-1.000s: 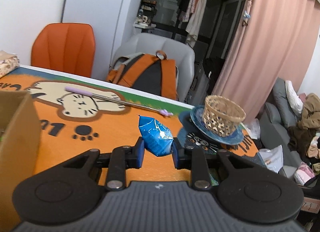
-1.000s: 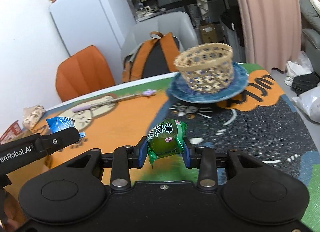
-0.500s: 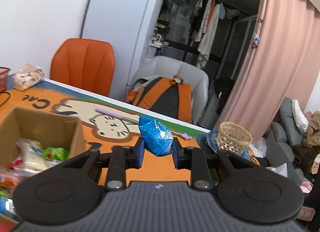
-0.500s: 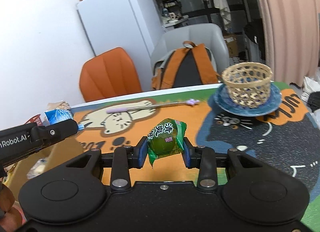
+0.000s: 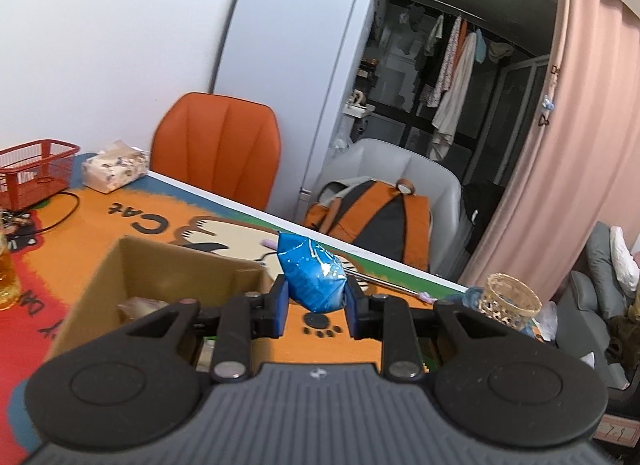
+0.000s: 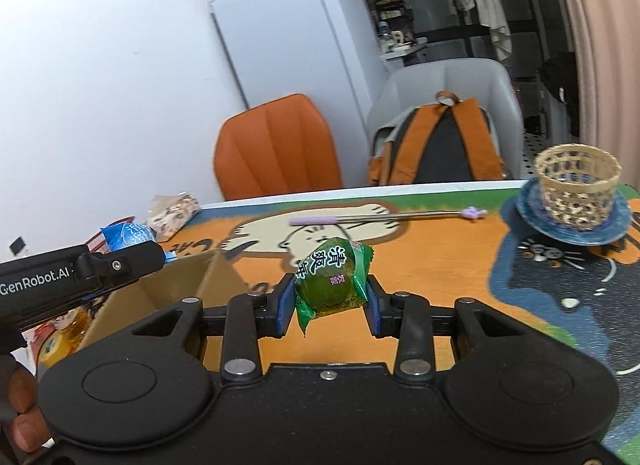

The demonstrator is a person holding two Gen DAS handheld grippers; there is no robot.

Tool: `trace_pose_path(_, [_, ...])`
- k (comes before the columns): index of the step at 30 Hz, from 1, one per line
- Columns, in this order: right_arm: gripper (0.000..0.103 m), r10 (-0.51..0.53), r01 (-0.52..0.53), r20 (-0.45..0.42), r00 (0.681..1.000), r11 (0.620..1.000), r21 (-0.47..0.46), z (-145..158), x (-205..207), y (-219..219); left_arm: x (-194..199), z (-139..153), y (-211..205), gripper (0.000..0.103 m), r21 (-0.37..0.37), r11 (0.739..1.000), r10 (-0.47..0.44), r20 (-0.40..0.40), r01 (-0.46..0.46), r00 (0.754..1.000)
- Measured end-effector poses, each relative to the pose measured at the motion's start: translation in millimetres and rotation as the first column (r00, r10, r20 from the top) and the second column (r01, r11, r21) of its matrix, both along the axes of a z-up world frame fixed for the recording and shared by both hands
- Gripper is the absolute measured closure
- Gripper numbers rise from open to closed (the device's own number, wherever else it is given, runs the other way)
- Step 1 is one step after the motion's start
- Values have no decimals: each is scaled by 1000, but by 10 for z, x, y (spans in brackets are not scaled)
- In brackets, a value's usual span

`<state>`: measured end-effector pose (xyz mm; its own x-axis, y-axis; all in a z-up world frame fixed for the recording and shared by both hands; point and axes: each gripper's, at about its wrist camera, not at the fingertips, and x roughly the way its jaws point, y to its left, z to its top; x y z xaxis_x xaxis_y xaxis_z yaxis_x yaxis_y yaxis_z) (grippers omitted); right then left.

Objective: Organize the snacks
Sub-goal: 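Carry both candies over the cardboard box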

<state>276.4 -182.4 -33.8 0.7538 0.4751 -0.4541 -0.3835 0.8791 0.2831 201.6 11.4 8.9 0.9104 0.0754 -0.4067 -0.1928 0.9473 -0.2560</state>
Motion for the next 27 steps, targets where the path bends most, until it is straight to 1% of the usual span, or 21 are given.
trace_pose_path(4, [67, 25, -25, 6, 1000, 1000, 0, 34, -39, 162, -67, 1, 185, 76, 12, 999, 32, 11, -33, 999])
trace_pose_path(7, [67, 42, -42, 11, 999, 999, -3, 53, -75, 276, -92, -21, 336, 76, -11, 999, 46, 4, -46, 999])
trace_pose_path(15, [67, 82, -81, 18, 997, 997, -15, 83, -133, 564, -156, -80, 685, 76, -33, 996, 83, -10, -83, 997])
trace_pose_path(23, [67, 126, -126, 26, 992, 992, -23, 118, -157, 826, -273, -158, 942, 75, -65, 991, 113, -39, -116, 993])
trace_pose_path(27, [67, 151, -150, 29, 988, 988, -25, 132, -171, 942, -317, -162, 1006, 74, -73, 989, 121, -50, -125, 991])
